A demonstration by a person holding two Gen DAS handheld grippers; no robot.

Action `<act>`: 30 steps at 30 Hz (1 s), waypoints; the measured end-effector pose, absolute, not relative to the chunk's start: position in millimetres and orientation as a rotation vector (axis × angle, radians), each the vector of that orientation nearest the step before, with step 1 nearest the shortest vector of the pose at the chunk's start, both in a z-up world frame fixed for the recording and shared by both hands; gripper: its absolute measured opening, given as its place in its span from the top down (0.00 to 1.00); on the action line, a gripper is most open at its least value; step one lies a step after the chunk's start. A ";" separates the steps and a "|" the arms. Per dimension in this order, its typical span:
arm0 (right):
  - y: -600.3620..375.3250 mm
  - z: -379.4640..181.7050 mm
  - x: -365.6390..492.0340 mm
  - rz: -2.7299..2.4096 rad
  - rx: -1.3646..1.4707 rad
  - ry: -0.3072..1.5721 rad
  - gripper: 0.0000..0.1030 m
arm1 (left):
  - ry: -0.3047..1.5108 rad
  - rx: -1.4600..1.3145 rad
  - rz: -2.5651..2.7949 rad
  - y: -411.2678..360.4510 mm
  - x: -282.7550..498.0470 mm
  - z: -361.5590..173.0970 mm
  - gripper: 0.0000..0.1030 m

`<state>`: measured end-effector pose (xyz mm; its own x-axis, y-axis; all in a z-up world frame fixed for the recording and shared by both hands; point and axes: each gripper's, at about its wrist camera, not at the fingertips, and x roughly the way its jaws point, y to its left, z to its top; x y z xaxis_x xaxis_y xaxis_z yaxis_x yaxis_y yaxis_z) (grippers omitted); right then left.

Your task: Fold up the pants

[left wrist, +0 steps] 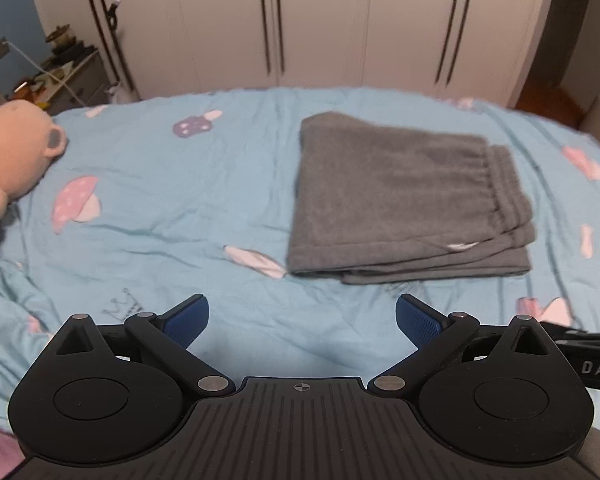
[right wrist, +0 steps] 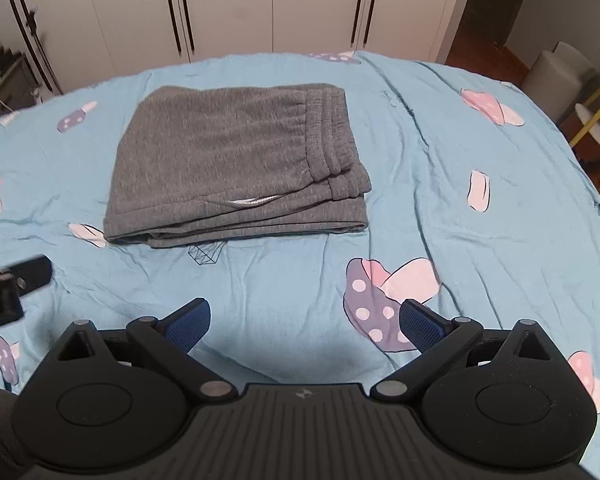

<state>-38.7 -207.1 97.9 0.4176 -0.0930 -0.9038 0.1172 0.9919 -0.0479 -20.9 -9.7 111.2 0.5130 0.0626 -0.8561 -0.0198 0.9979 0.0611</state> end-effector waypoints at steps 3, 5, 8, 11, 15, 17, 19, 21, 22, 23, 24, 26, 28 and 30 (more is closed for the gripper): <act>-206.2 98.4 -23.3 -0.135 0.014 1.164 0.02 | 1.134 0.080 0.048 -16.4 -1.1 102.9 0.01; -207.1 99.5 -12.5 -0.126 0.024 1.181 0.02 | 1.184 0.077 0.052 -18.1 9.4 98.6 0.01; -211.3 99.2 3.6 -0.102 0.065 1.224 0.02 | 1.232 0.066 0.063 -20.5 21.2 94.6 0.01; -214.9 96.6 17.6 -0.089 0.104 1.245 0.02 | 1.264 0.077 0.051 -26.4 31.6 93.3 0.01; -217.1 89.8 31.5 -0.102 0.081 1.259 0.02 | 1.276 0.086 0.054 -32.3 45.0 91.1 0.01; -219.1 85.8 36.2 -0.109 0.072 1.263 0.02 | 1.289 0.086 0.065 -34.8 50.5 87.5 0.01; -221.5 81.4 40.6 -0.111 0.072 1.269 0.02 | 1.304 0.084 0.056 -37.2 55.0 83.7 0.01; -223.8 77.7 44.7 -0.113 0.076 1.276 0.02 | 1.313 0.095 0.057 -40.1 58.6 80.1 0.01; -224.6 75.9 46.4 -0.111 0.080 1.279 0.02 | 1.313 0.100 0.059 -41.1 60.2 78.4 0.01; -224.9 74.8 47.9 -0.112 0.082 1.281 0.02 | 1.315 0.103 0.061 -41.4 61.4 77.7 0.01; -225.3 74.0 49.3 -0.113 0.082 1.284 0.02 | 1.319 0.103 0.064 -41.4 62.9 76.6 0.01; -225.2 72.5 52.2 -0.112 0.078 1.289 0.02 | 1.325 0.092 0.062 -41.0 64.6 75.5 0.01; -224.9 71.6 54.4 -0.110 0.075 1.290 0.02 | 1.326 0.093 0.063 -40.6 65.3 75.0 0.01; -225.3 70.8 55.5 -0.108 0.073 1.289 0.02 | 1.329 0.101 0.062 -41.0 65.8 74.2 0.01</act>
<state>55.5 -225.3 70.8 0.2744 -0.0396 -0.9608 0.1216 0.9926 -0.0062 65.8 -41.0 74.2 0.2388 0.1030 -0.9656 0.0122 0.9940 0.1091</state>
